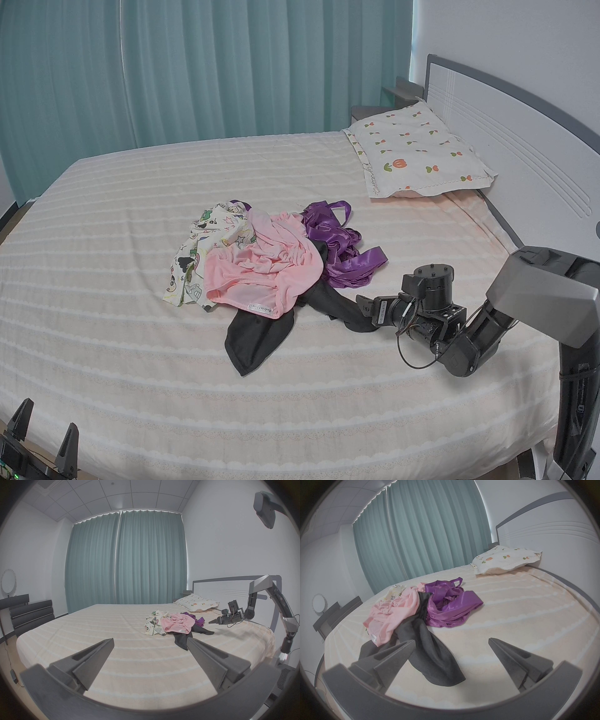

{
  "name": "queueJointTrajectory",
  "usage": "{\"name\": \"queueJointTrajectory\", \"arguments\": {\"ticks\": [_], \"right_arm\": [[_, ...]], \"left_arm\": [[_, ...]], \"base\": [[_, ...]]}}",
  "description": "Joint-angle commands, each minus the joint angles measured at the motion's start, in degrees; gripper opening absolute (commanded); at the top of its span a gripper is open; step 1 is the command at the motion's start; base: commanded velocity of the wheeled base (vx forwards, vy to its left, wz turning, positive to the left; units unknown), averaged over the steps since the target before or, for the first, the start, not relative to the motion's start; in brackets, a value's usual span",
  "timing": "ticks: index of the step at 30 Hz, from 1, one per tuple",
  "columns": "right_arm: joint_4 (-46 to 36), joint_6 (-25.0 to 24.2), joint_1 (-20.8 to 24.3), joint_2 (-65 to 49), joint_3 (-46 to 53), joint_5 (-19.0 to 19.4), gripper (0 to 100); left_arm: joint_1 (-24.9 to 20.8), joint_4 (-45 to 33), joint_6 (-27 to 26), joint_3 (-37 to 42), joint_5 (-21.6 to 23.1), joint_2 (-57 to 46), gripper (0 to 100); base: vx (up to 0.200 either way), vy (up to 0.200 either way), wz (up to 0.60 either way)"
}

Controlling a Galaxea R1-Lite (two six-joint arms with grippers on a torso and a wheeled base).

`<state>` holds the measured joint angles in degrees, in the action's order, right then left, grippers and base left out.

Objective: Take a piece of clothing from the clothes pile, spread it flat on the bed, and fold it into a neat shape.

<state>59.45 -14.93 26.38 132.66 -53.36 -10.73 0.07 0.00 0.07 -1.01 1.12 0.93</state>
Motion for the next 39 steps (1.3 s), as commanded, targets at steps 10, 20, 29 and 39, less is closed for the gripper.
{"name": "queueJointTrajectory", "arguments": {"ticks": [10,20,29,39], "right_arm": [[3.12,-0.01,3.85,7.09,-3.95,-0.26,100],[2.42,0.08,4.91,10.52,-8.78,-1.05,100],[1.45,0.17,4.29,13.86,-13.17,-1.14,100],[2.07,0.08,4.12,12.71,-10.71,-0.96,0]], "left_arm": [[0.01,0.00,0.01,1.01,0.02,0.04,100],[0.01,0.00,0.01,1.01,0.02,-0.05,100],[0.01,0.00,0.01,1.01,0.02,0.04,100],[0.01,0.00,0.01,1.01,0.02,0.04,100]], "base": [[0.000,0.000,0.00],[0.000,0.000,0.00],[0.000,0.000,0.00],[0.000,0.000,0.00]]}}
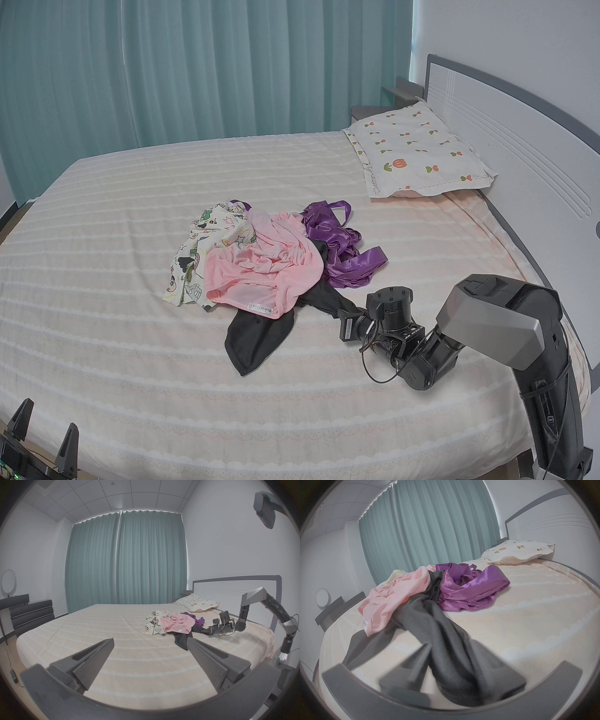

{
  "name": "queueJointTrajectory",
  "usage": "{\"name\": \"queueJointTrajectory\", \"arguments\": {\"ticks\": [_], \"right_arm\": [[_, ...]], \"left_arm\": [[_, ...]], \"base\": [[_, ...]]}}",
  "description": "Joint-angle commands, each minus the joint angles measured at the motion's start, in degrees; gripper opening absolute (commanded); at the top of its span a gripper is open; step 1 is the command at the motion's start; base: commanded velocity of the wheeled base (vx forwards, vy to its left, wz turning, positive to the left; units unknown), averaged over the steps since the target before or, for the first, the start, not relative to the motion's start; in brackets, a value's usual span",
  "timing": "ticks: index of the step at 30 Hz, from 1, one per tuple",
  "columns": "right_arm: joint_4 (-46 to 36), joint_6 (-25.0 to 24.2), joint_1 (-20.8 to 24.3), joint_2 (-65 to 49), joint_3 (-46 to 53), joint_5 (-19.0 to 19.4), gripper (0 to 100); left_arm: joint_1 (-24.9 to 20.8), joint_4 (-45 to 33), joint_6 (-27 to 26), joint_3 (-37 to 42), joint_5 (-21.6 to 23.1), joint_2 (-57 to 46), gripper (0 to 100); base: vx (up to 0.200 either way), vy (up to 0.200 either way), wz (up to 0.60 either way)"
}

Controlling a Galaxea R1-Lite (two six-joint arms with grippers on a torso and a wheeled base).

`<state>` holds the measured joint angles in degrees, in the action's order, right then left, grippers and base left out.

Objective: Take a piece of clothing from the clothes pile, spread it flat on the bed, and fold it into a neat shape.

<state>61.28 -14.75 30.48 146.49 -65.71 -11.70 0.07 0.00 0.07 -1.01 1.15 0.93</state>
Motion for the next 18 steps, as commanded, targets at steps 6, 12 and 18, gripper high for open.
{"name": "queueJointTrajectory", "arguments": {"ticks": [6,12,18], "right_arm": [[2.70,-4.50,0.64,-8.59,12.53,1.60,0],[5.78,-15.40,1.87,-19.05,26.86,5.81,0],[13.42,-22.87,2.57,-26.61,41.54,6.25,0]], "left_arm": [[0.01,0.00,0.01,1.01,-0.09,0.04,100],[0.01,0.00,-0.07,1.01,0.00,-0.05,100],[0.01,0.09,-0.69,1.01,0.08,0.04,100]], "base": [[0.000,0.000,0.00],[0.000,0.000,0.00],[0.000,0.000,0.00]]}}
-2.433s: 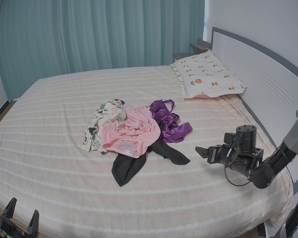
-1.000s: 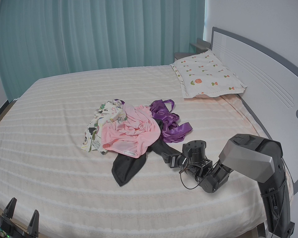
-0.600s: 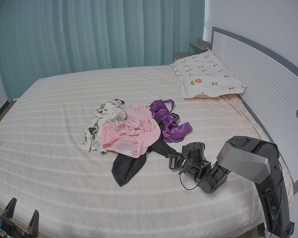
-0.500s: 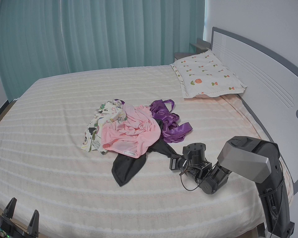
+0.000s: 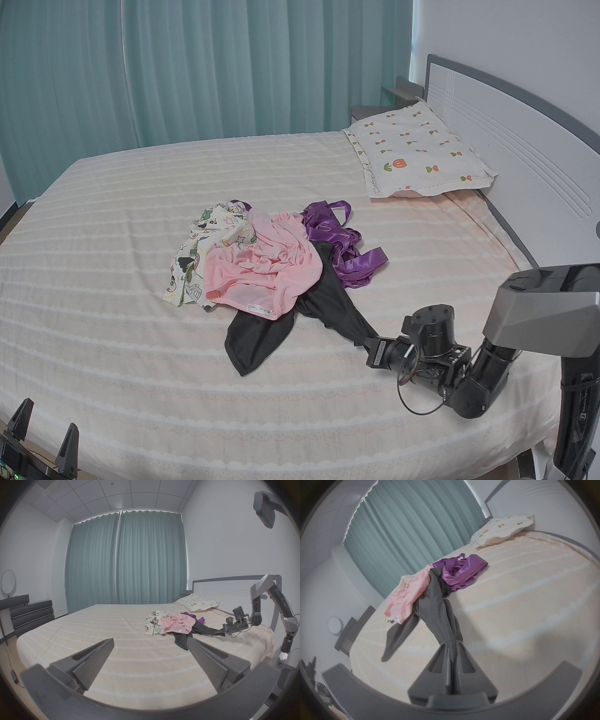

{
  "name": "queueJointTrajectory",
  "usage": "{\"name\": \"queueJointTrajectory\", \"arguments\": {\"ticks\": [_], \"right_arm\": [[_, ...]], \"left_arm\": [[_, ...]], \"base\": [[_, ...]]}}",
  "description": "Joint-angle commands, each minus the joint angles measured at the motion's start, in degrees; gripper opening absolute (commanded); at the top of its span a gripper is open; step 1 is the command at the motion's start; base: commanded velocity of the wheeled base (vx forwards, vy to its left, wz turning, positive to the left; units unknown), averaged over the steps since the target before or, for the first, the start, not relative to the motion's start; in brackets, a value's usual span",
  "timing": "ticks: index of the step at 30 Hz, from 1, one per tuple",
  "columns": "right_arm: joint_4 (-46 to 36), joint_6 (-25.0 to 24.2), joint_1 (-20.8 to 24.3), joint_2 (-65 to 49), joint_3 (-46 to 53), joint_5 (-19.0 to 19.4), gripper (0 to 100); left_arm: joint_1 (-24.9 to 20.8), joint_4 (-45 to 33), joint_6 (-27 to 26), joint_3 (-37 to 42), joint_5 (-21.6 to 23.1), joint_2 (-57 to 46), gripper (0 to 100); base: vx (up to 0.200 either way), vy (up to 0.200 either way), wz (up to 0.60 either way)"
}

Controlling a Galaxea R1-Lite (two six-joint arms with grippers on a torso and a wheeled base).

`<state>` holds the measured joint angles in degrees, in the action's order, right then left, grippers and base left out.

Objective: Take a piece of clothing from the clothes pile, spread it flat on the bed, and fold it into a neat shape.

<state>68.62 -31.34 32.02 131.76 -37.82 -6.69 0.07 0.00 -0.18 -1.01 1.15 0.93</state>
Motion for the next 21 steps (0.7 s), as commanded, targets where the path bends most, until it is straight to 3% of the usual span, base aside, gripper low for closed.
{"name": "queueJointTrajectory", "arguments": {"ticks": [1,7,11,14,15,16,17,18,21], "right_arm": [[7.58,-7.07,1.02,-12.58,15.58,1.24,0],[15.14,-14.01,0.23,-15.65,24.90,1.59,0],[20.68,-19.20,-0.03,-15.21,30.52,2.91,0],[20.94,-19.46,-0.03,-15.30,31.05,3.35,0],[21.03,-19.90,-0.30,-15.48,32.19,6.52,0],[21.03,-19.90,-0.21,-15.56,32.19,6.87,0],[21.03,-19.90,-0.21,-15.56,32.19,6.87,0],[21.03,-19.99,-0.21,-15.30,32.10,6.87,0],[21.03,-20.07,-0.30,-15.39,32.37,6.69,0]], "left_arm": [[0.01,0.00,-0.34,1.01,0.00,0.04,100],[0.01,0.44,-4.30,1.01,0.70,-0.05,100],[0.01,0.44,-3.86,1.01,0.96,-0.05,100],[0.01,0.44,-3.68,1.01,0.96,-0.05,100],[0.01,2.81,0.89,-6.28,1.23,1.09,100],[-0.07,3.34,6.25,-13.14,1.40,3.56,100],[-0.07,3.34,7.04,-14.02,1.49,4.08,100],[0.37,2.29,13.28,-19.38,2.37,10.85,100],[0.19,0.97,10.47,-17.71,4.22,19.29,100]], "base": [[0.000,0.000,0.00],[0.000,0.000,0.00],[0.000,0.000,0.00],[0.000,0.000,0.00],[0.000,0.000,0.00],[0.000,0.000,0.00],[0.000,0.000,0.00],[0.000,0.000,0.00],[0.000,0.000,0.00]]}}
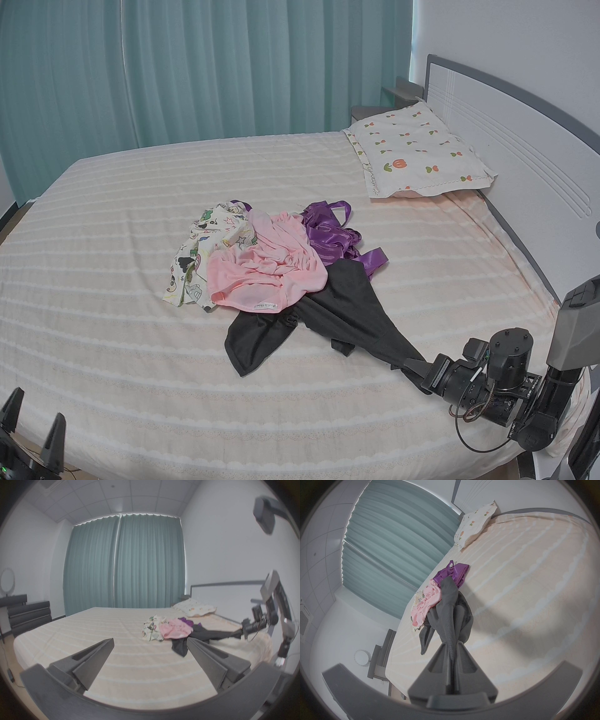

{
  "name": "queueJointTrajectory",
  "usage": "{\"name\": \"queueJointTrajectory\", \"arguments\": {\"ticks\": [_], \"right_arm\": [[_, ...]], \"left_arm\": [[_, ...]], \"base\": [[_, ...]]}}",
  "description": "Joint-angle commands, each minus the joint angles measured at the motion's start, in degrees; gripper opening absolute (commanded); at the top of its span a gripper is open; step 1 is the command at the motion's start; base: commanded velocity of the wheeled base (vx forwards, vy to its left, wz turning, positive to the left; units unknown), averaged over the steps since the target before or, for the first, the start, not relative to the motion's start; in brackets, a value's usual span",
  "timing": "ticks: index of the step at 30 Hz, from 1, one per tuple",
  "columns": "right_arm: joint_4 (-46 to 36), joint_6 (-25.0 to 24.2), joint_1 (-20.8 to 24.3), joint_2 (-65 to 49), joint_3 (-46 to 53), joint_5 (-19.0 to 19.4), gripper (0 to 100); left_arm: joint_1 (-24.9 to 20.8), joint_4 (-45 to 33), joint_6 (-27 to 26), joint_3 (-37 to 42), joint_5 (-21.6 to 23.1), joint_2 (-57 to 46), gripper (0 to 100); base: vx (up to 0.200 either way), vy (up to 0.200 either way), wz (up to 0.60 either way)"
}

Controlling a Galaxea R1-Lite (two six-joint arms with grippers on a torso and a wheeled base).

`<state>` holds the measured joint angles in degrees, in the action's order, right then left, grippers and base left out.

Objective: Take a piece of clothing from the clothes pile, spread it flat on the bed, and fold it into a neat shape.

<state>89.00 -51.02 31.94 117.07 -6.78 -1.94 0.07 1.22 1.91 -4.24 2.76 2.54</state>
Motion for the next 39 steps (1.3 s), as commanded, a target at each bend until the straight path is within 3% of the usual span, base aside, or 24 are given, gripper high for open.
{"name": "queueJointTrajectory", "arguments": {"ticks": [1,5,7,19,21,24,25,27,35,39], "right_arm": [[0.64,-0.49,-0.39,-0.96,1.50,1.76,0],[0.73,-1.19,-1.44,-1.14,1.68,1.59,0],[0.64,-2.51,-1.79,-1.23,1.50,1.50,0],[0.64,-3.04,-1.88,-0.79,1.50,1.50,0],[0.64,-3.04,-1.88,-0.79,1.42,1.50,0],[0.73,-3.04,-1.88,-0.70,1.42,1.41,0],[0.64,-3.04,-1.79,-0.79,1.50,1.41,0],[0.64,-3.04,-1.79,-0.70,1.50,1.41,0],[0.73,-3.04,-1.53,-0.52,1.50,1.32,0],[0.64,-3.04,-1.53,-0.52,1.50,1.32,0]], "left_arm": [[0.10,-0.52,7.14,-13.34,2.61,21.19,100],[-1.48,1.77,3.97,-13.25,2.96,33.06,100],[-4.73,4.93,3.36,-13.16,2.78,40.79,100],[-18.35,22.42,12.50,-14.30,0.67,78.15,100],[-21.52,29.54,16.63,-15.01,-2.49,85.97,100],[-23.63,33.67,19.80,-15.88,-5.92,92.21,100],[-25.56,37.72,22.34,-17.03,-10.49,98.80,100],[-27.14,40.35,23.57,-18.79,-13.21,103.46,100],[-30.66,41.50,26.30,-28.54,-14.80,116.03,100],[-31.89,41.76,28.23,-33.90,-18.49,120.95,100]], "base": [[0.000,0.000,0.00],[0.000,0.000,0.00],[0.000,0.000,0.00],[0.000,0.000,0.00],[0.000,0.000,0.00],[0.000,0.000,0.00],[0.000,0.000,0.00],[0.000,0.000,0.00],[0.000,0.000,0.00],[0.000,0.000,0.00]]}}
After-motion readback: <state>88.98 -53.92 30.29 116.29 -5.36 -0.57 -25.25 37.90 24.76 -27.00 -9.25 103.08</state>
